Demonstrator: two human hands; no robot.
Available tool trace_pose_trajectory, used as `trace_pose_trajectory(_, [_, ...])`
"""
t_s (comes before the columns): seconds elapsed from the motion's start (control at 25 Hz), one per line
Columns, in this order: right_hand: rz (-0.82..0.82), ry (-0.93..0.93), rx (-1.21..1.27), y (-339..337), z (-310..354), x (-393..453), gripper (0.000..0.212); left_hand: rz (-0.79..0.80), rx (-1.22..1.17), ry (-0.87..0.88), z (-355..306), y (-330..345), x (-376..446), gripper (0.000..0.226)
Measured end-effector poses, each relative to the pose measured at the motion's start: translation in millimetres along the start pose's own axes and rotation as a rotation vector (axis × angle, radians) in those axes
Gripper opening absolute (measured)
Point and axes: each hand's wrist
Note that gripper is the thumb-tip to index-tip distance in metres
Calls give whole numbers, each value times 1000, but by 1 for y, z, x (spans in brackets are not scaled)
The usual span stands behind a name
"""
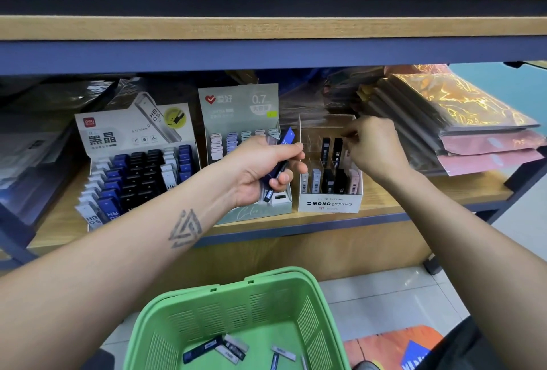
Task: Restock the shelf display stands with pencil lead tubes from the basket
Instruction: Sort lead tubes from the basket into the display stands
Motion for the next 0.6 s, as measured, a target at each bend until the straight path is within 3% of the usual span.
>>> trace_pose_trajectory(0.08, [108, 68, 468, -4, 16, -5, 12, 44, 13, -27, 2, -1, 0, 17])
trace_pose_trajectory(0.16, [372, 79, 969, -7, 33, -10, 16, 84, 36, -55, 3, -2, -1, 17])
trace_pose_trajectory(0.2, [467, 55, 1087, -6, 39, -12, 21, 99, 52, -65, 3, -3, -1, 16])
trace_pose_trajectory(0.28, [531, 14, 1155, -3, 48, -14, 25, 123, 92, -77, 2, -5, -5, 14])
trace_pose_trajectory(0.44, [449, 118, 1254, -1, 51, -9, 13, 158, 57, -95, -5, -11, -12, 17])
trace_pose_trajectory(0.6, [383, 188, 1349, -2, 47, -7, 18, 134, 11, -114, -16, -30, -20, 26])
Point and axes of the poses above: each hand's wrist, its own x-axis towards the middle knuckle, its own y-axis out of the palm, z = x × y, and after that the axes turned 3 degrees about z, right-handed
